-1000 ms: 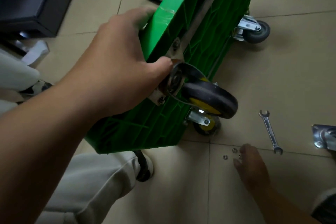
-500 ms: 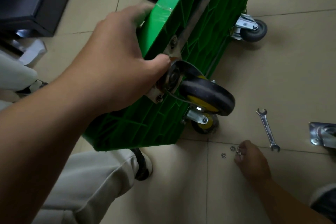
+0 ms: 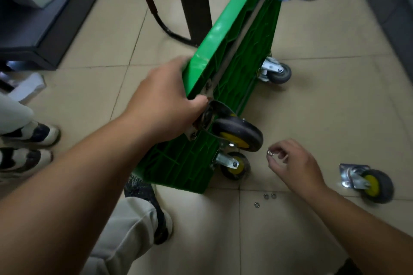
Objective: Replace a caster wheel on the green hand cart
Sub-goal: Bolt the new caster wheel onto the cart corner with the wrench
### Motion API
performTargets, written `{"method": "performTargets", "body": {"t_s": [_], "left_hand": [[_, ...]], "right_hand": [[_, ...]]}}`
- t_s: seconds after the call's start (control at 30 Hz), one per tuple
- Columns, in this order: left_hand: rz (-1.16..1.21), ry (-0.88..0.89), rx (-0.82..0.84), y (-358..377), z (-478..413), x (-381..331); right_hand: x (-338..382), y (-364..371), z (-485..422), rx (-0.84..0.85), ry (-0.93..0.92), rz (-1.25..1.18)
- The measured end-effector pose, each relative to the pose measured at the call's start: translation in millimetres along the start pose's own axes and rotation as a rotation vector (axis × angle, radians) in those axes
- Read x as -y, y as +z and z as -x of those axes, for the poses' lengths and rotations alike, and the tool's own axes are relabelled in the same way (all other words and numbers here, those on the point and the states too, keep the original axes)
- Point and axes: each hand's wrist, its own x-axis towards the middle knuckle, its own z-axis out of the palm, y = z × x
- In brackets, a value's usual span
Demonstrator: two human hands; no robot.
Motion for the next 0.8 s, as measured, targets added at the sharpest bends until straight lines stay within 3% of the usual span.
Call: {"method": "performTargets", "body": {"t_s": [0.17, 0.23, 0.4, 0.5, 0.7, 0.8], "left_hand": [[-0.047, -0.017, -0.018, 0, 3, -1], [-0.058, -0.017, -0.016, 0, 3, -2], [-0.077, -0.008, -0.011, -1, 3, -3], [-0.077, -0.012, -0.016, 0, 3, -2], [-0.071, -0.006, -0.017, 2, 0, 1], [-0.083, 0.0, -0.019, 3, 0, 1]], "right_hand": [[80, -99, -14, -0.03, -0.252, 0.029], [113, -130, -9, -0.032, -0.282, -0.086], [183, -175, 22, 0.184, 0.028, -1.079], [205, -180, 35, 0.383, 0.12, -1.512], [218, -177, 39, 0.758, 0.06, -1.891], [215, -175, 39, 0.834, 0.088, -1.975]]}}
